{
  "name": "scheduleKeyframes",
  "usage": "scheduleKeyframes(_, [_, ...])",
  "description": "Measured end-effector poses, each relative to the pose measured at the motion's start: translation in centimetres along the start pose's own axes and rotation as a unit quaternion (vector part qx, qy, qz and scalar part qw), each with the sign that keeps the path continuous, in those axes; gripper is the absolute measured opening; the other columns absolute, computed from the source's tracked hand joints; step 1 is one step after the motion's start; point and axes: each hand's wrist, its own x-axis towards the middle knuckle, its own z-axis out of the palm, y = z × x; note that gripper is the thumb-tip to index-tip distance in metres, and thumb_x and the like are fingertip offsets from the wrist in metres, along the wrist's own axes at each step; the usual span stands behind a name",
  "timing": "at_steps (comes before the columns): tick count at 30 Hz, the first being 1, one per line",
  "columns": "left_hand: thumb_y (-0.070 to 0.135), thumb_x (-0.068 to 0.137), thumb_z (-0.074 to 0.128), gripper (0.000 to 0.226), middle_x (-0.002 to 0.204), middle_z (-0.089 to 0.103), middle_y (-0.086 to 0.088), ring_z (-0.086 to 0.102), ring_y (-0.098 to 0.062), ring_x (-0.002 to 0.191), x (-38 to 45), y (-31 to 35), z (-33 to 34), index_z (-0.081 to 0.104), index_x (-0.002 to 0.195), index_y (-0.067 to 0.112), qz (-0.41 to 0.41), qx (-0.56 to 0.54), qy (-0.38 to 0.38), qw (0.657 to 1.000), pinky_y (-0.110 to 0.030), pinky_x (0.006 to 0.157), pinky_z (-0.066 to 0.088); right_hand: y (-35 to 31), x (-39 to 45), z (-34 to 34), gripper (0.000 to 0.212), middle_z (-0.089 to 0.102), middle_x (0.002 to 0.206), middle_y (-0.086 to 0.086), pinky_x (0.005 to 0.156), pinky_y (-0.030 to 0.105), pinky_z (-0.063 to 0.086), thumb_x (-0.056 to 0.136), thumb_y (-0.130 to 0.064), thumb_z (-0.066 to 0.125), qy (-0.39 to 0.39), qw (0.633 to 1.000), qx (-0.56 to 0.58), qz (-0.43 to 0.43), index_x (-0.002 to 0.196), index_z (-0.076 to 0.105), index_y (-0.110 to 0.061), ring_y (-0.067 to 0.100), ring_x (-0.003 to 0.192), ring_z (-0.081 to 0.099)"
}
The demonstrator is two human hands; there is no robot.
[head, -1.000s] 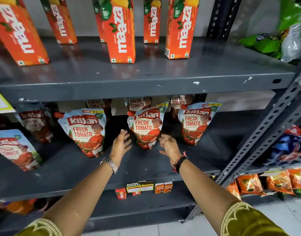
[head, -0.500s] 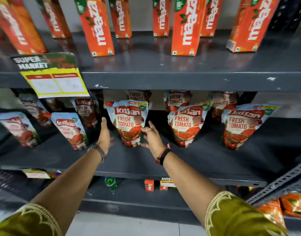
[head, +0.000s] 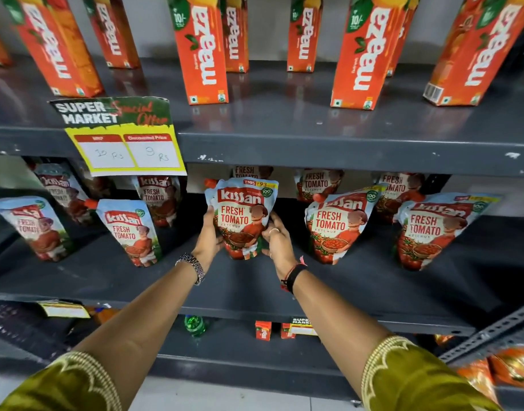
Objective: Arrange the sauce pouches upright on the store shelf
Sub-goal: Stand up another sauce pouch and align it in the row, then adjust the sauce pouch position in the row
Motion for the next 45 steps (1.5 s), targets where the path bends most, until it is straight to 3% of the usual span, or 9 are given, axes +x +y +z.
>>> scheduleKeyframes(4, [0.054, 0.092, 0.011, 0.066, 0.152, 0.029, -0.009, 0.032, -0.032, 0.137, 0.4, -1.3, -3.4, 0.026, 0.142, 0.015, -0.011, 0.069, 0.019, 0.997, -0.042, 0.111, 0.028, 3.1, 0.3, 0.1, 0.036, 0.056, 0.120, 0.010, 0.099, 0.039, 0.044, 0.089, -0.003, 0.039, 0.095, 0.988, -0.099, 0.066, 0.121, 0.051, -0.012, 0.026, 0.117, 0.052])
scheduleKeyframes(8, [0.054, 0.092, 0.011, 0.068, 0.127, 0.055, -0.011, 0.051, -0.027, 0.111, 1.2, -2.9, -10.0, 0.043, 0.133, 0.012, -0.067, 0.148, -0.007, 0.987, -0.038, 0.095, 0.039, 5.5, -1.1, 2.3, 0.032, 0.066, 0.105, 0.012, 0.079, 0.030, 0.041, 0.082, -0.001, 0.041, 0.079, 0.971, -0.196, 0.111, 0.069, 0.057, -0.026, 0.020, 0.090, 0.053])
scheduleKeyframes(14, [0.016, 0.093, 0.042, 0.026, 0.079, 0.059, -0.005, 0.055, -0.013, 0.064, 1.4, -3.1, -22.8, 0.058, 0.108, 0.002, -0.052, 0.307, -0.023, 0.950, -0.020, 0.059, 0.048, 7.4, -2.2, 11.4, 0.039, 0.060, 0.128, 0.013, 0.077, 0.035, 0.046, 0.087, 0.002, 0.036, 0.025, 0.978, -0.172, 0.113, 0.121, 0.054, -0.007, 0.016, 0.097, 0.051])
scheduleKeyframes(19, [0.011, 0.092, 0.042, 0.051, 0.127, 0.052, -0.015, 0.055, -0.029, 0.110, 4.0, 0.2, -28.9, 0.028, 0.141, 0.008, -0.062, 0.263, -0.028, 0.962, -0.039, 0.092, 0.045, 9.0, -2.5, 19.5, 0.052, 0.039, 0.147, 0.009, 0.102, 0.042, 0.039, 0.090, 0.000, 0.035, -0.003, 0.989, -0.108, 0.100, 0.139, 0.036, -0.017, 0.020, 0.117, 0.046])
scheduleKeyframes(22, [0.005, 0.092, 0.042, 0.060, 0.132, 0.043, -0.012, 0.054, -0.030, 0.111, 5.2, 2.0, -29.3, 0.017, 0.145, 0.013, -0.068, 0.174, -0.052, 0.981, -0.041, 0.098, 0.038, 9.1, -2.5, 23.2, 0.059, 0.048, 0.137, 0.006, 0.083, 0.032, 0.046, 0.087, 0.003, 0.032, 0.014, 0.994, -0.052, 0.098, 0.141, 0.032, -0.022, 0.019, 0.103, 0.056])
scheduleKeyframes(26, [0.000, 0.090, 0.040, 0.034, 0.102, 0.055, -0.002, 0.055, -0.016, 0.089, 5.6, 2.9, -28.2, 0.047, 0.111, 0.025, -0.036, 0.133, -0.122, 0.983, -0.023, 0.076, 0.046, 9.1, -2.0, 25.6, 0.060, 0.055, 0.113, 0.006, 0.043, 0.012, 0.041, 0.083, 0.012, 0.032, 0.057, 0.996, -0.021, 0.058, 0.136, 0.039, -0.017, 0.007, 0.067, 0.051])
scheduleKeyframes(31, [-0.007, 0.086, 0.037, 0.038, 0.092, 0.057, 0.006, 0.053, -0.007, 0.080, 6.4, 2.7, -27.0, 0.050, 0.100, 0.026, -0.004, 0.088, -0.147, 0.985, -0.008, 0.055, 0.050, 9.2, -0.7, 26.3, 0.061, 0.057, 0.121, 0.012, 0.042, 0.010, 0.042, 0.083, 0.013, 0.031, 0.103, 0.994, -0.010, 0.025, 0.138, 0.039, -0.011, 0.005, 0.069, 0.050])
scheduleKeyframes(40, [0.002, 0.090, 0.038, 0.053, 0.131, 0.049, 0.004, 0.043, -0.022, 0.127, 6.4, 3.0, -27.0, 0.028, 0.140, 0.018, -0.005, 0.081, -0.170, 0.982, -0.031, 0.096, 0.044, 10.5, 0.4, 25.7, 0.060, 0.045, 0.127, 0.004, 0.066, 0.014, 0.039, 0.084, 0.011, 0.031, 0.148, 0.989, -0.017, 0.014, 0.139, 0.033, -0.012, 0.017, 0.111, 0.048])
scheduleKeyframes(45, [0.004, 0.091, 0.040, 0.047, 0.144, 0.039, -0.009, 0.045, -0.029, 0.127, 6.2, 1.3, -32.1, 0.034, 0.138, 0.009, -0.019, 0.108, -0.066, 0.992, -0.039, 0.103, 0.039, 15.2, 0.5, 26.8, 0.030, 0.059, 0.102, 0.009, 0.076, 0.031, 0.044, 0.083, 0.005, 0.035, 0.200, 0.974, -0.090, 0.053, 0.090, 0.054, -0.017, 0.020, 0.087, 0.053])
